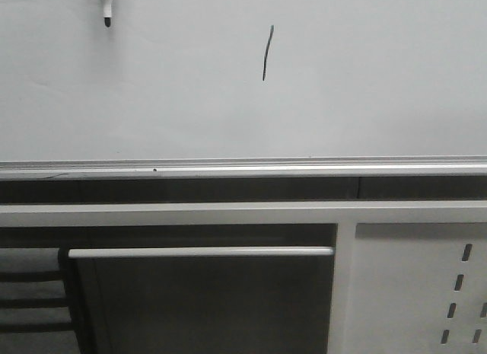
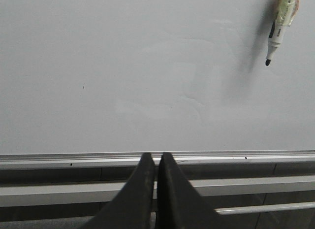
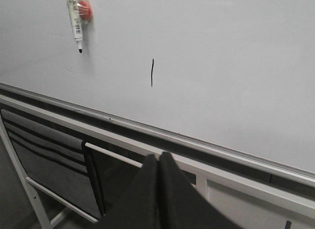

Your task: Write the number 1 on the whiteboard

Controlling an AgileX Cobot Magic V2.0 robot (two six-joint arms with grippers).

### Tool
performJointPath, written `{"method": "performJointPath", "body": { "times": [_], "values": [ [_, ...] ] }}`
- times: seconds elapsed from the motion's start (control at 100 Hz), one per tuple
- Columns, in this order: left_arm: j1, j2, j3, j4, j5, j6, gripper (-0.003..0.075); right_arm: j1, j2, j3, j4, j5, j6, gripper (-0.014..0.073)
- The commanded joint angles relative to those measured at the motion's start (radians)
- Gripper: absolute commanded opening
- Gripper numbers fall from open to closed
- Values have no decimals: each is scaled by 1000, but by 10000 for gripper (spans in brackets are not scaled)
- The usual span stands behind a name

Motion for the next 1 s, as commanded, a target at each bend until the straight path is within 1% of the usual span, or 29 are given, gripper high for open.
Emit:
{"method": "performJointPath", "body": {
  "times": [0.0, 0.28, 0.33, 0.36, 0.39, 0.45, 0.47, 0.5, 0.54, 0.65, 0.75, 0.89, 0.94, 0.97, 0.99],
  "values": [
    [1, -23, 41, -9, -75, -12, -20, -5, -8, -24, 18, -68, -2, -64],
    [1, -23, 41, -9, -75, -12, -20, -5, -8, -24, 13, -68, -2, -64],
    [1, -23, 41, -9, -75, -12, -20, -5, -8, -22, -40, -70, -2, -64],
    [1, -23, 41, -9, -75, -12, -20, -5, -8, -22, -94, -74, 3, -64],
    [1, -23, 41, -9, -75, -12, -20, -6, -8, -20, -155, -84, 52, -64],
    [1, -23, 41, -9, -75, -12, -20, -23, -6, -7, -331, -116, 260, -64],
    [1, -23, 41, -9, -75, -12, -20, -30, -6, 1, -368, -124, 320, -64],
    [1, -23, 41, -9, -75, -12, -20, -44, -6, 15, -438, -145, 375, -64],
    [1, -23, 41, -9, -75, -12, -20, -69, -6, 37, -478, -172, 408, -64],
    [1, -23, 41, -9, -75, -12, -20, -165, -6, 108, -485, -278, 408, -64],
    [1, -23, 41, -9, -75, -12, -20, -224, -8, 182, -489, -345, 408, -64],
    [1, -23, 41, -9, -75, -12, -20, -233, -16, 300, -492, -443, 408, -64],
    [1, -23, 41, -9, -75, -12, -20, -233, -16, 342, -492, -503, 417, -64],
    [1, -23, 41, -9, -75, -12, -20, -233, -16, 337, -497, -455, 427, -64],
    [1, -23, 41, -9, -75, -12, -20, -233, -16, 337, -506, -450, 427, -64]
  ]
}}
